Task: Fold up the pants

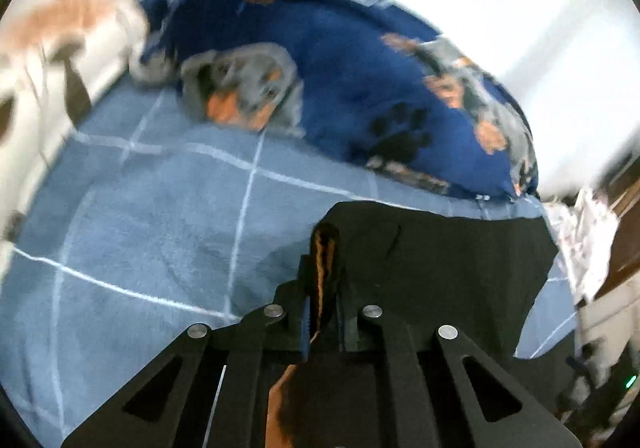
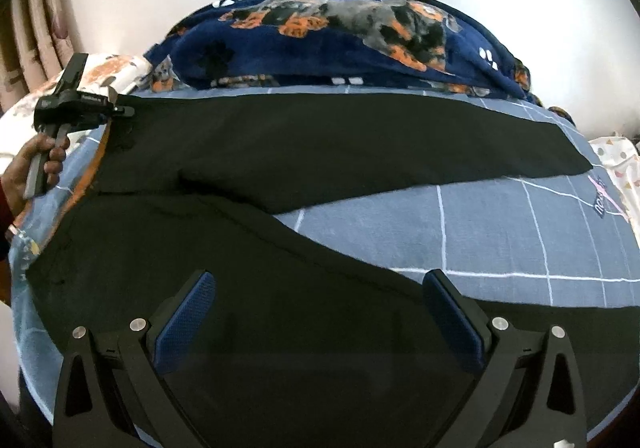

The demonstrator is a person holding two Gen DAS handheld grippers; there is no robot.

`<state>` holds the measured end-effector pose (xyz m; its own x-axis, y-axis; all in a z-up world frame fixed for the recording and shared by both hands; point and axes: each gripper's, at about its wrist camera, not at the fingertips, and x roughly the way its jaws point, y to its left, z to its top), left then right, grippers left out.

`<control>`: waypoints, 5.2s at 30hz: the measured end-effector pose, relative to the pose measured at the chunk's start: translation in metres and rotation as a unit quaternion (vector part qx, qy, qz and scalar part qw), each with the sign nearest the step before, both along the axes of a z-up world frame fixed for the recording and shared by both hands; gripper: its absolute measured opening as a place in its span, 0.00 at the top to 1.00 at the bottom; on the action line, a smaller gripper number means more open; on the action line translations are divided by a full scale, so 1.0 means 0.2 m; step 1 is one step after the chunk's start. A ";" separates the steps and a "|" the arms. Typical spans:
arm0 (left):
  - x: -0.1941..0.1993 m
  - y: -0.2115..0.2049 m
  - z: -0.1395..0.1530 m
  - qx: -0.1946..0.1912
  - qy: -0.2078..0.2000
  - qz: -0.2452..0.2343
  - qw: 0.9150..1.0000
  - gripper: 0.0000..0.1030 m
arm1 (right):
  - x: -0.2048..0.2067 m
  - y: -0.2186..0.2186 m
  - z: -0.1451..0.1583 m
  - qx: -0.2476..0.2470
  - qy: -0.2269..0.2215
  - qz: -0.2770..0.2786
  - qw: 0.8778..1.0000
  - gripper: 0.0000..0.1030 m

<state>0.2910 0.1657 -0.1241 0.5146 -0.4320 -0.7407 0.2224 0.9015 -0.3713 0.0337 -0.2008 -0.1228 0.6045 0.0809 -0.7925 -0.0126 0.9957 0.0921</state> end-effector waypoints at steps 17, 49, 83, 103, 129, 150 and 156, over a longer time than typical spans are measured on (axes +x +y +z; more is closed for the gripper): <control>-1.02 -0.25 0.33 0.003 -0.136 -0.043 0.990 0.89 | 0.78 -0.40 0.03 0.477 0.058 -0.048 0.876 0.07; -1.34 0.07 0.01 0.008 0.020 0.044 0.999 0.84 | -0.28 -0.21 -0.23 0.433 0.144 -0.067 0.887 0.95; -1.37 -0.56 -0.17 0.116 0.031 -0.073 0.990 0.62 | -0.38 -0.21 -0.44 0.502 0.209 -0.078 0.835 0.76; -1.34 -0.54 -0.18 0.085 0.049 -0.039 0.994 0.62 | -0.39 -1.95 -0.47 0.557 -0.096 -0.329 0.756 0.73; -1.33 -0.54 -0.19 0.098 0.032 -0.060 0.993 0.62 | -1.11 -2.11 -0.51 0.502 -0.078 -0.396 0.765 1.00; -1.33 -0.53 -0.19 0.087 0.035 -0.051 0.994 0.62 | -1.41 -2.22 -0.49 0.526 -0.123 -0.401 0.740 0.92; -1.33 -0.52 -0.19 0.076 0.035 -0.042 0.996 0.62 | -1.49 -2.25 -0.50 0.551 -0.151 -0.402 0.715 0.84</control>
